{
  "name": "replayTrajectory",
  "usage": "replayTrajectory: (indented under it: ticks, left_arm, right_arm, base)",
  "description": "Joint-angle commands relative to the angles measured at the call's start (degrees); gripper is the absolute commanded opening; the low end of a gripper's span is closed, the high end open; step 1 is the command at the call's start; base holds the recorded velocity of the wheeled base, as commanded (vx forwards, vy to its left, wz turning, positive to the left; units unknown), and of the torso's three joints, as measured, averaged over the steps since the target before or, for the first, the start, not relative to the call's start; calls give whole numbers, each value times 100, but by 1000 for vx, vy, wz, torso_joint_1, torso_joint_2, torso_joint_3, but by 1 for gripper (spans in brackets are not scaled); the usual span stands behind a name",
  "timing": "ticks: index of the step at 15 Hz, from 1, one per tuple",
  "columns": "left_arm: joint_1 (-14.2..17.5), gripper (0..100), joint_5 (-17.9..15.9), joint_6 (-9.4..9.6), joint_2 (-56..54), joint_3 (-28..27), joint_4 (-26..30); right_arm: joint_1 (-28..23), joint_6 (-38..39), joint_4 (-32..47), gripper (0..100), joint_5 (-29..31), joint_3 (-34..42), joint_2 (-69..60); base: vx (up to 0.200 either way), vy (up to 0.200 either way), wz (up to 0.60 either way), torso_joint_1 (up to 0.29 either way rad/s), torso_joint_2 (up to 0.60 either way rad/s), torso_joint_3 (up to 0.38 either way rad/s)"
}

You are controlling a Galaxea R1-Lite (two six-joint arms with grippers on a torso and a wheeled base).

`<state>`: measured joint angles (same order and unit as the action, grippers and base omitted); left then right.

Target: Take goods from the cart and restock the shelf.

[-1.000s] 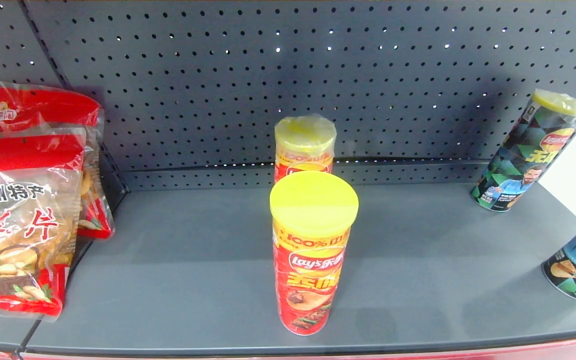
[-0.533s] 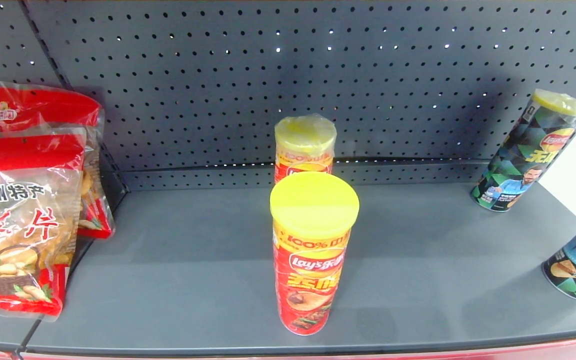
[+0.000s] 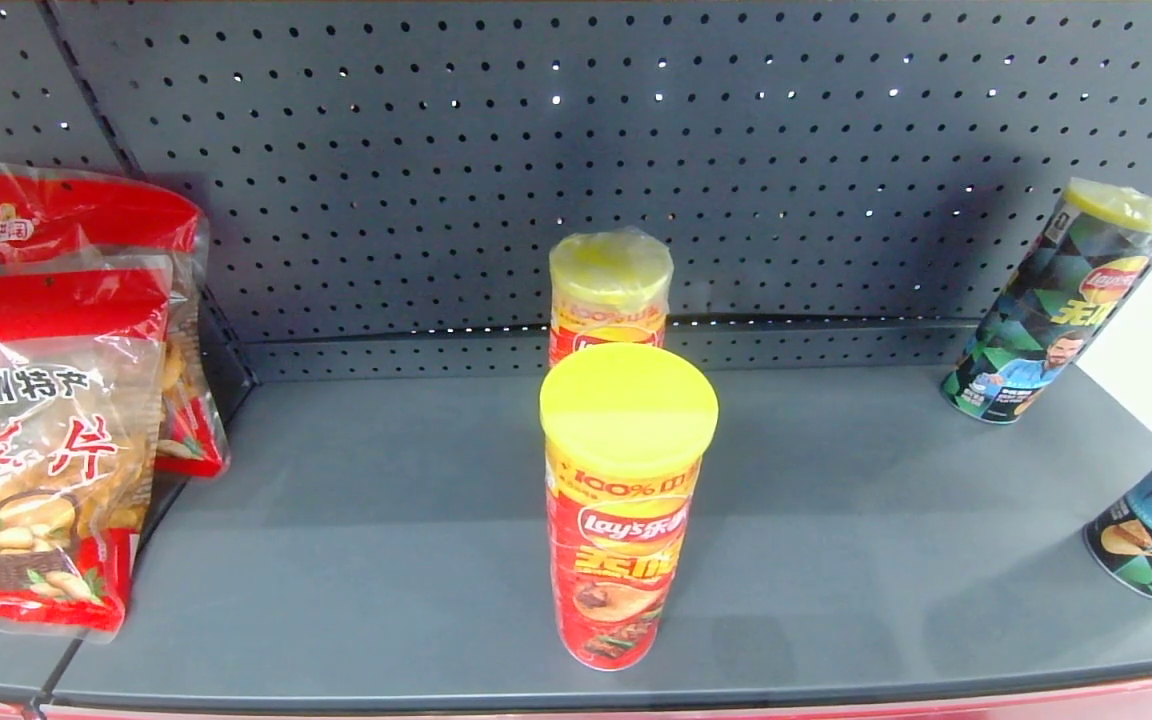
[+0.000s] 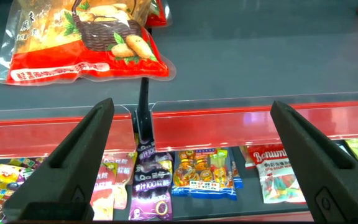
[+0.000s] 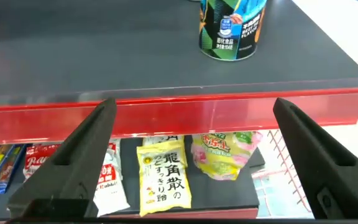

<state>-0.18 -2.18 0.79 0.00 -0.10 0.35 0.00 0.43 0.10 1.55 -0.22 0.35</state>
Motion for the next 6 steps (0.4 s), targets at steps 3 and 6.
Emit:
replayTrajectory:
  ticks: [3, 6]
  left_arm:
    - [1, 100, -2, 0, 9, 1, 0]
    - [1, 100, -2, 0, 9, 1, 0]
  right_arm:
    - [0, -34, 25, 100, -41, 4, -18]
    - [0, -8, 25, 100, -41, 4, -18]
  base:
    - [0, 0, 0, 0, 0, 0]
    - [0, 0, 0, 0, 0, 0]
